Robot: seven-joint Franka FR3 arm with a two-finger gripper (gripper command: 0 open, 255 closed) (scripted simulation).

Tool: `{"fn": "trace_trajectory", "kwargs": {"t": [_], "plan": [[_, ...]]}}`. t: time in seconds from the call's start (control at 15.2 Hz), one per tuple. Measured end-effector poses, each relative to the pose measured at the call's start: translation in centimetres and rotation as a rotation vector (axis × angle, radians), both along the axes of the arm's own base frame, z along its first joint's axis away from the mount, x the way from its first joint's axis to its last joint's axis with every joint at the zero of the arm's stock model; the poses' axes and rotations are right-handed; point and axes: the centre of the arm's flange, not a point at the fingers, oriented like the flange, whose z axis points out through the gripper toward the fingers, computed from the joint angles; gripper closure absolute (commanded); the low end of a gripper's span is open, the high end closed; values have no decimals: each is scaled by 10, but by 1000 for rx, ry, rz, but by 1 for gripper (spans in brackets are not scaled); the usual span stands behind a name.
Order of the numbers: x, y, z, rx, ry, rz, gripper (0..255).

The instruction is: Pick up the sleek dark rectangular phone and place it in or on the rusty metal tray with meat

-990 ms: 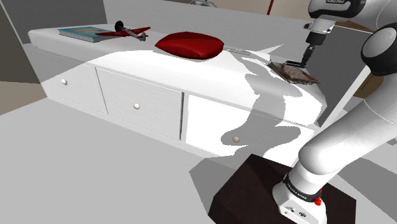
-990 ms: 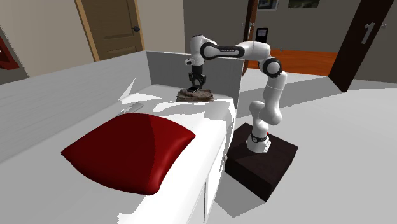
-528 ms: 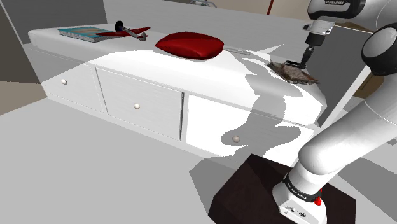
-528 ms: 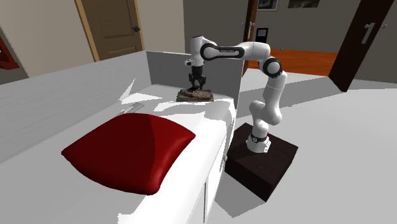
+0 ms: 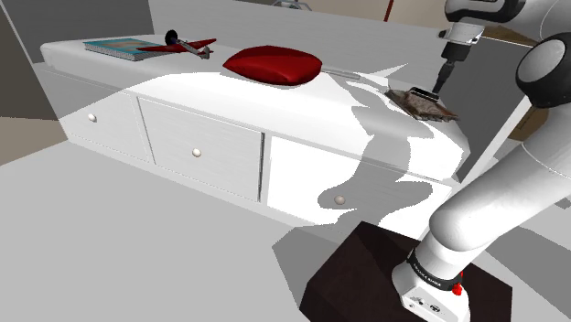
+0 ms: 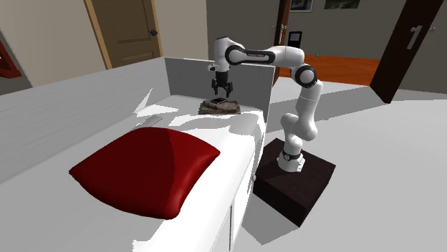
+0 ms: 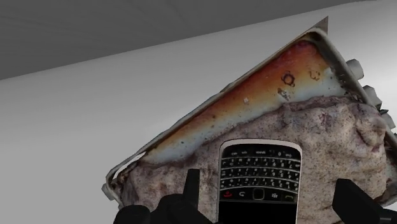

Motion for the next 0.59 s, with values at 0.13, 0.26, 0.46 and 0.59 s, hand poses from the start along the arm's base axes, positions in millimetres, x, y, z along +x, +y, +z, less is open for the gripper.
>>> {"fn": "trace_trajectory", "kwargs": {"t": [0.13, 0.26, 0.46, 0.59], "plan": [[0, 1, 21, 0, 0, 0, 0], [0, 0, 31, 0, 0, 0, 0], [0, 0, 33, 1, 0, 0, 0], [0, 0, 33, 1, 0, 0, 0]]}}
